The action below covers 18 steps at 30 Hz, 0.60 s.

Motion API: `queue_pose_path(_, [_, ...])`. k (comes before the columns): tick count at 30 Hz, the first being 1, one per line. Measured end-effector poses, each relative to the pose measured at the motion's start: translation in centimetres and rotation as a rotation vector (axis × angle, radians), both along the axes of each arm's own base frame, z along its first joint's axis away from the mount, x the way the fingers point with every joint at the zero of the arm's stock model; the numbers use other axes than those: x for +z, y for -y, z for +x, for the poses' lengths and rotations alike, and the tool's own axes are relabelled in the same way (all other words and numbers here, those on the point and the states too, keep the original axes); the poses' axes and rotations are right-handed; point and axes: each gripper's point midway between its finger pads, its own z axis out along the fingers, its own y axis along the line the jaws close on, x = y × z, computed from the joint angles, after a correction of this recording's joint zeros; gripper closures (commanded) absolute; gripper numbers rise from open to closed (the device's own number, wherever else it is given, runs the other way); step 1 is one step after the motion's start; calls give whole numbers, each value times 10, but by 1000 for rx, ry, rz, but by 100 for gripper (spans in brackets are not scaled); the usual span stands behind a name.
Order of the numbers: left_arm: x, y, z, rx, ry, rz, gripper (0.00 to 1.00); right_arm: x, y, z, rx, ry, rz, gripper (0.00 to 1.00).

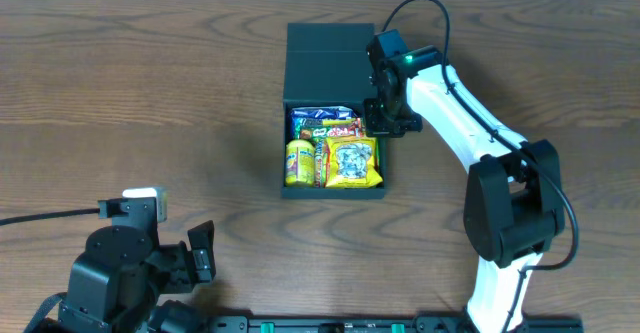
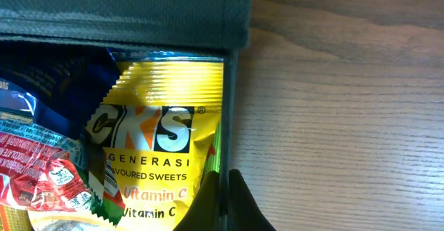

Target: Pack container

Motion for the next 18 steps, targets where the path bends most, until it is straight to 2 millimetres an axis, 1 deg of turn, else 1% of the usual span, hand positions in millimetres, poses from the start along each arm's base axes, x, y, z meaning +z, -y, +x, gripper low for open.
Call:
queue_pose_path(3, [0, 0, 0, 0, 0, 0, 5, 0, 1, 0, 6, 1, -3, 99])
queue_pose_path(4, [0, 0, 0, 0, 0, 0, 5, 0, 1, 0, 7, 1, -4, 83])
queue_pose_path(5, [0, 0, 0, 0, 0, 0, 5, 0, 1, 0, 8, 1, -3, 72])
queue_pose_path(6, [0, 0, 0, 0, 0, 0, 5, 0, 2, -1, 11, -2, -11, 68])
queue_pose_path(8, [0, 0, 0, 0, 0, 0, 5, -3, 4, -5, 24, -19, -17, 66])
queue_pose_path(11, [0, 0, 0, 0, 0, 0, 5, -2, 6, -14, 28, -59, -13, 68])
queue_pose_path(13, [0, 0, 0, 0, 1, 0, 4, 4, 4, -15, 31, -72, 9, 72])
queue_pose_path(15, [0, 0, 0, 0, 2, -1, 5, 16, 1, -10, 38, -54, 43, 71])
queue_pose_path(16, [1, 0, 1, 0, 3, -1, 5, 26, 0, -6, 42, -34, 60, 69])
queue_pose_path(18, [1, 1, 1, -1, 5, -3, 5, 54, -4, 2, 52, 33, 99, 65])
